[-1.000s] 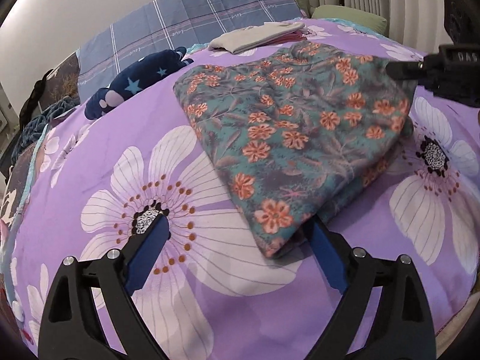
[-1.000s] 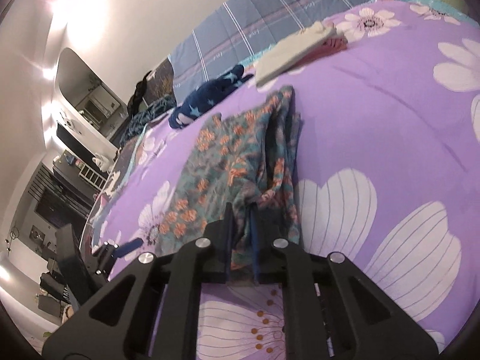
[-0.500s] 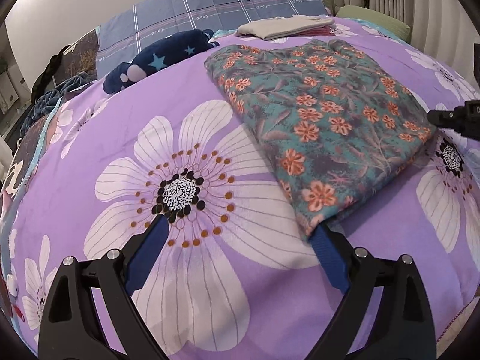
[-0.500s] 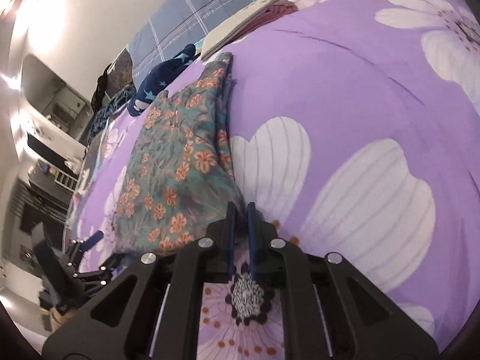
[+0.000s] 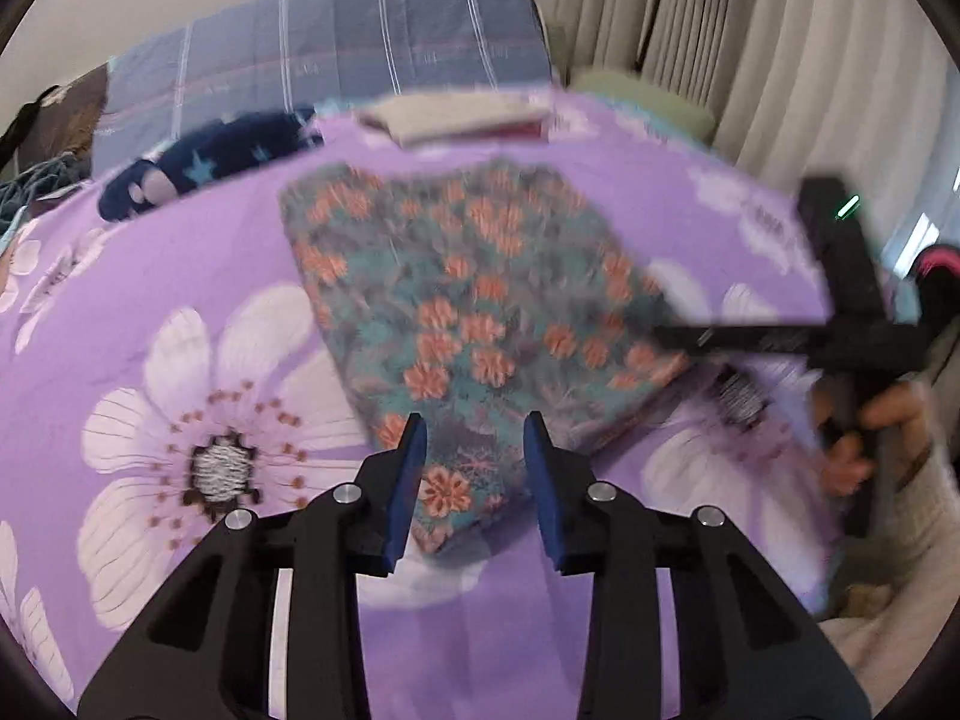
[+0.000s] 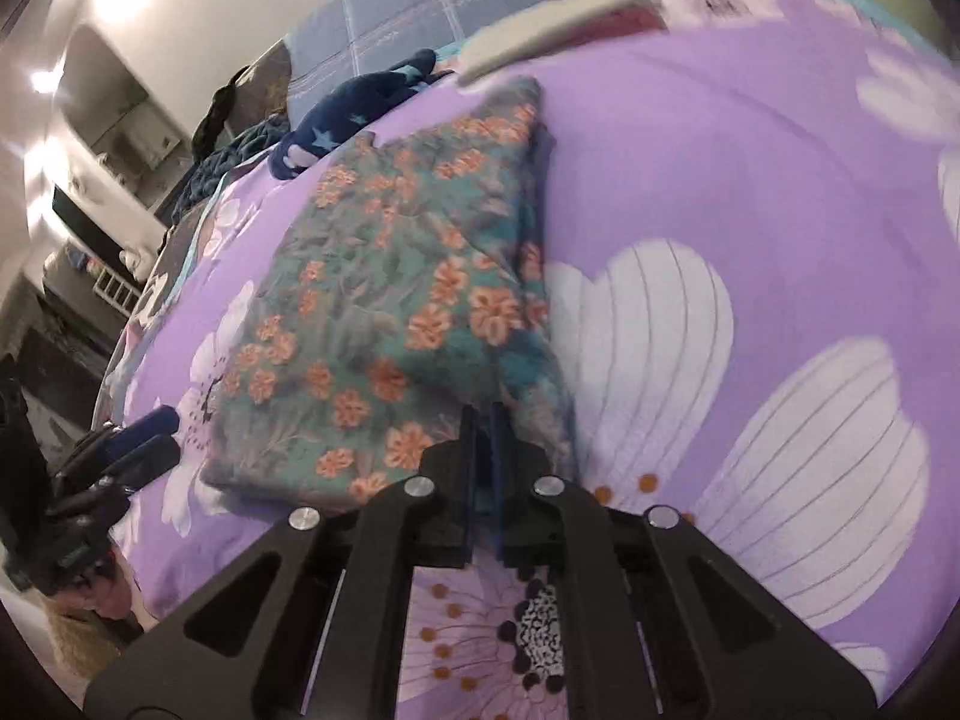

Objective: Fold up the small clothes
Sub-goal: 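Release the shirt and open both tools above the folded bundle, then grasp the folded shirt end with the left tool while the right tool grasps beside it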

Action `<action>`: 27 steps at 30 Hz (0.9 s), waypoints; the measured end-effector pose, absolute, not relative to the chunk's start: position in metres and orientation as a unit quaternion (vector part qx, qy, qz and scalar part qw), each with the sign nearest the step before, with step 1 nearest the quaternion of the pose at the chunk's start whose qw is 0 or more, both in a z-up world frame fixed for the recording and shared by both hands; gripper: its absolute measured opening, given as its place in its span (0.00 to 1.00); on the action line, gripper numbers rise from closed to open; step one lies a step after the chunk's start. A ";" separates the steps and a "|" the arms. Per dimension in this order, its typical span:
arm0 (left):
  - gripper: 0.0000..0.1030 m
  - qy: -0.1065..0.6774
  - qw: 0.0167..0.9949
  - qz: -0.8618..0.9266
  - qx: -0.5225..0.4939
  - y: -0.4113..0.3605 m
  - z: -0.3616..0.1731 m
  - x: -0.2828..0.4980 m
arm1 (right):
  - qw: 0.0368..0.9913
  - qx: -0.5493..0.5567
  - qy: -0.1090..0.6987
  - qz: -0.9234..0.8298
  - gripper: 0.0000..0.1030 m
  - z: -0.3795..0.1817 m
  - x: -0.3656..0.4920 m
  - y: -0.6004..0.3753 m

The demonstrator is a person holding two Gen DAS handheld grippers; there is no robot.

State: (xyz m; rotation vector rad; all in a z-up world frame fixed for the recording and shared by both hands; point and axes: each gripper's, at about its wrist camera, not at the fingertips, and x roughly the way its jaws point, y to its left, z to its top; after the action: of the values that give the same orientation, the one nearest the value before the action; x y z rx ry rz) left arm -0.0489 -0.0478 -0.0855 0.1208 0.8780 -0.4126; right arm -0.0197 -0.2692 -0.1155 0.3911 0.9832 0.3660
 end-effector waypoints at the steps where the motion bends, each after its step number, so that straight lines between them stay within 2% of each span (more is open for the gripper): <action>1: 0.34 0.441 0.875 -0.187 0.074 -0.052 -0.098 -0.044 | 0.846 0.191 0.464 0.177 0.04 -0.114 -0.020 -0.271; 5: 0.36 0.446 0.867 -0.185 0.121 -0.066 -0.105 -0.041 | 0.851 0.198 0.448 0.187 0.08 -0.103 -0.026 -0.285; 8: 0.37 0.432 0.873 -0.203 0.100 -0.066 -0.086 -0.032 | 0.860 0.193 0.436 0.183 0.13 -0.092 -0.017 -0.296; 11: 0.37 0.412 0.884 -0.197 0.103 -0.070 -0.075 -0.017 | 0.867 0.180 0.423 0.195 0.13 -0.077 0.003 -0.292; 15: 0.38 0.434 0.878 -0.188 0.074 -0.071 -0.093 0.004 | 0.866 0.167 0.415 0.222 0.13 -0.069 0.036 -0.271; 18: 0.40 0.432 0.879 -0.187 0.081 -0.073 -0.108 0.005 | 0.854 0.161 0.440 0.226 0.16 -0.084 0.060 -0.257; 19: 0.41 0.428 0.879 -0.188 0.087 -0.075 -0.108 0.003 | 0.854 0.141 0.461 0.193 0.09 -0.094 0.066 -0.254; 20: 0.44 0.428 0.879 -0.190 0.093 -0.076 -0.107 0.002 | 0.849 0.141 0.478 0.174 0.06 -0.106 0.071 -0.254; 23: 0.46 0.432 0.876 -0.194 0.089 -0.075 -0.106 0.003 | 0.845 0.158 0.479 0.178 0.06 -0.109 0.071 -0.259; 27: 0.57 0.434 0.876 -0.193 0.081 -0.079 -0.097 0.005 | 0.853 0.115 0.482 0.165 0.08 -0.097 0.068 -0.249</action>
State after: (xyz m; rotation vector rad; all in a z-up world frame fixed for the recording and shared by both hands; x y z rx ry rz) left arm 0.0047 -0.0789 -0.0966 0.1697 0.9061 -0.4029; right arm 0.0680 -0.2488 -0.0971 0.2426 1.0152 0.3465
